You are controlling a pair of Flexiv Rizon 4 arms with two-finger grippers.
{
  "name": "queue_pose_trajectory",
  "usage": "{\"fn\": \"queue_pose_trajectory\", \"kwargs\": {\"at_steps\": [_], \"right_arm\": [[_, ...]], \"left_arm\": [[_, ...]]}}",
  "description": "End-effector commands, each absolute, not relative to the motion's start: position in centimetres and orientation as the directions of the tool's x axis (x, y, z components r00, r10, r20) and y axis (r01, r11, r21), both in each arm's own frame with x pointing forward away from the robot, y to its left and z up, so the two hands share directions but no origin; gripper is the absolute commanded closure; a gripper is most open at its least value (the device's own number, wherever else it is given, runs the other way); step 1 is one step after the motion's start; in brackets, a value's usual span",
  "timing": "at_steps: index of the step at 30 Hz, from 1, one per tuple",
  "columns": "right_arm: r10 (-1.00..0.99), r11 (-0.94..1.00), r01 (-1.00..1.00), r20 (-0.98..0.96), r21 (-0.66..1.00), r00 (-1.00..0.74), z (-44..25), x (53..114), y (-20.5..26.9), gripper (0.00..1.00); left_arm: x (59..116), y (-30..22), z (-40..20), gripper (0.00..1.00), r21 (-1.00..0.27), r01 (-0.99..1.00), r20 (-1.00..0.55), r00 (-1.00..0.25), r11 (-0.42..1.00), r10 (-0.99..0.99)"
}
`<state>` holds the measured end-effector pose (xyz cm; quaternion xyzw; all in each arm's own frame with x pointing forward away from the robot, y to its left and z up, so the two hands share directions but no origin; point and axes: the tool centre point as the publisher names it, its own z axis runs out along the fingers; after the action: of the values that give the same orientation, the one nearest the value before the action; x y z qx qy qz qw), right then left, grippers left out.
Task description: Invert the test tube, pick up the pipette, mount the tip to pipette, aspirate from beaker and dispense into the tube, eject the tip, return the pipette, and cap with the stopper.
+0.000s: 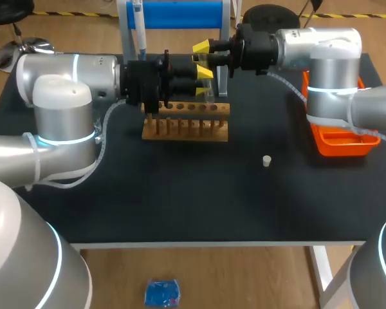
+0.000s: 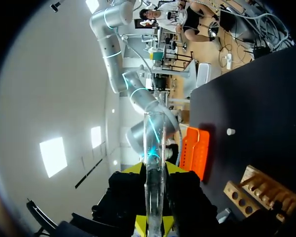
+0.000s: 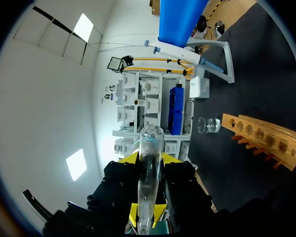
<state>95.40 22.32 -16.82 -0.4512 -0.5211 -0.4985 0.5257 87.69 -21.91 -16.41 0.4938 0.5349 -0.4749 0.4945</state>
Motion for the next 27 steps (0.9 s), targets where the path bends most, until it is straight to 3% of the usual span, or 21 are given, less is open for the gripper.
{"fn": "queue_pose_trajectory", "kwargs": {"at_steps": [1, 10, 11, 12, 27], "right_arm": [[-0.052, 0.096, 0.994, 0.998, 0.047, -0.042, -16.96, 95.37, 22.29, 1.00], [-0.052, 0.096, 0.994, 0.998, 0.047, -0.042, -16.96, 95.37, 22.29, 1.00], [-0.052, 0.096, 0.994, 0.998, 0.047, -0.042, -16.96, 95.37, 22.29, 0.60], [-0.052, 0.096, 0.994, 0.998, 0.047, -0.042, -16.96, 95.37, 22.29, 0.00], [-0.052, 0.096, 0.994, 0.998, 0.047, -0.042, -16.96, 95.37, 22.29, 0.00]], "left_arm": [[87.91, -21.91, -16.26, 1.00, -0.016, 0.998, -0.998, -0.020, 0.054, 0.061], [87.77, -21.90, -16.23, 1.00, -0.013, 0.998, -0.997, -0.017, 0.054, 0.074], [87.75, -21.86, -16.22, 1.00, -0.016, 0.998, -0.997, -0.020, 0.054, 0.069], [87.75, -21.86, -16.22, 1.00, -0.016, 0.998, -0.997, -0.020, 0.054, 0.069], [87.75, -21.86, -16.22, 1.00, -0.016, 0.998, -0.997, -0.020, 0.054, 0.069]]}}
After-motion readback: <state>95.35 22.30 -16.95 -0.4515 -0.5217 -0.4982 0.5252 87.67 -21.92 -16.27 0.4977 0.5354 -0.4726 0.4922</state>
